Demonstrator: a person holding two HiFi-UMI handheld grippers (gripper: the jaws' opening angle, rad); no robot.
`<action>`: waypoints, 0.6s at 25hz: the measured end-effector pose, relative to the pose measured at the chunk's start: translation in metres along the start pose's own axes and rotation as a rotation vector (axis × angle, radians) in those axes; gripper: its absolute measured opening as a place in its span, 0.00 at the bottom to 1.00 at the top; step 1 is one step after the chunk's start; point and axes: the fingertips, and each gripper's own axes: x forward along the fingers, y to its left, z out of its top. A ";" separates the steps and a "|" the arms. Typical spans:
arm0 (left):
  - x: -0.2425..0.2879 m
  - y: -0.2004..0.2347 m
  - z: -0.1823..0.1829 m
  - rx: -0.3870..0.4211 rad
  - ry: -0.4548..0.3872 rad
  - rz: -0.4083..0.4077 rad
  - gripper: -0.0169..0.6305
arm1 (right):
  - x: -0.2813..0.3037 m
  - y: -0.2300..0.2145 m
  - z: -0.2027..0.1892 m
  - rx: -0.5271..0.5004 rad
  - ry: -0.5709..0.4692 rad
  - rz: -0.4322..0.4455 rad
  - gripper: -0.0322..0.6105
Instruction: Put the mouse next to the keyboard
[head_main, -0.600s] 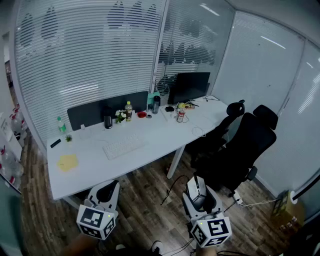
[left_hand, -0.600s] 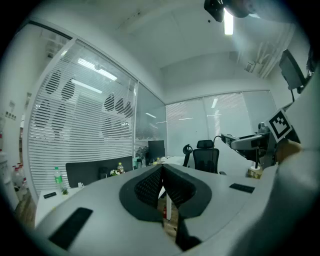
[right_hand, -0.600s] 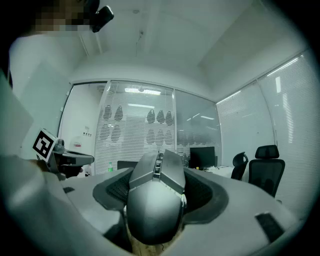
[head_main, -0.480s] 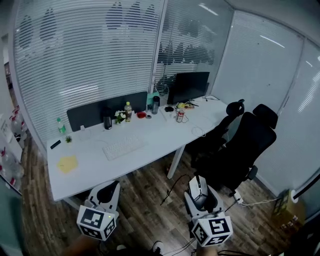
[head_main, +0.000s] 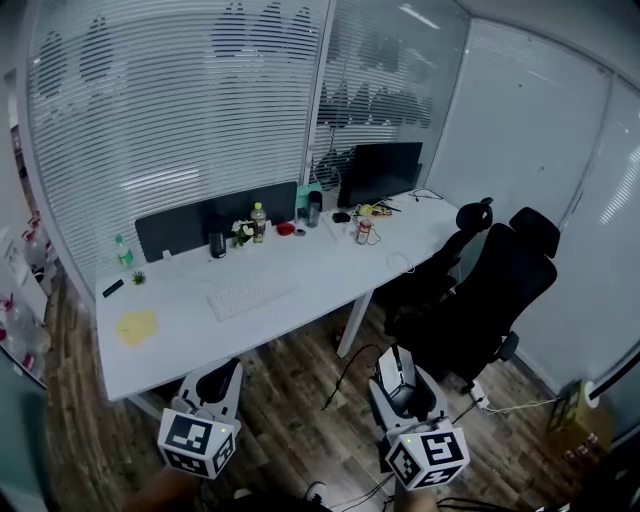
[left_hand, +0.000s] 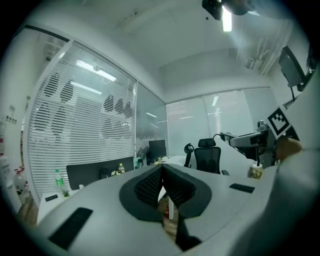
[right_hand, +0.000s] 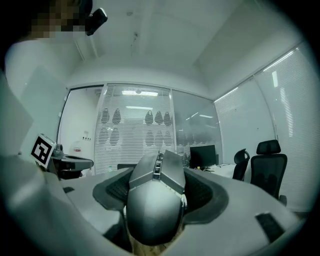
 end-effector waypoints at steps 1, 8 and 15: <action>0.003 0.000 -0.001 -0.002 0.012 0.001 0.07 | 0.002 -0.001 0.000 0.004 0.000 0.003 0.52; 0.021 -0.010 -0.001 -0.055 0.006 -0.043 0.07 | 0.010 -0.014 0.000 0.007 0.000 0.019 0.52; 0.045 -0.029 0.013 -0.054 -0.029 -0.001 0.07 | 0.012 -0.042 -0.001 -0.003 -0.002 0.044 0.52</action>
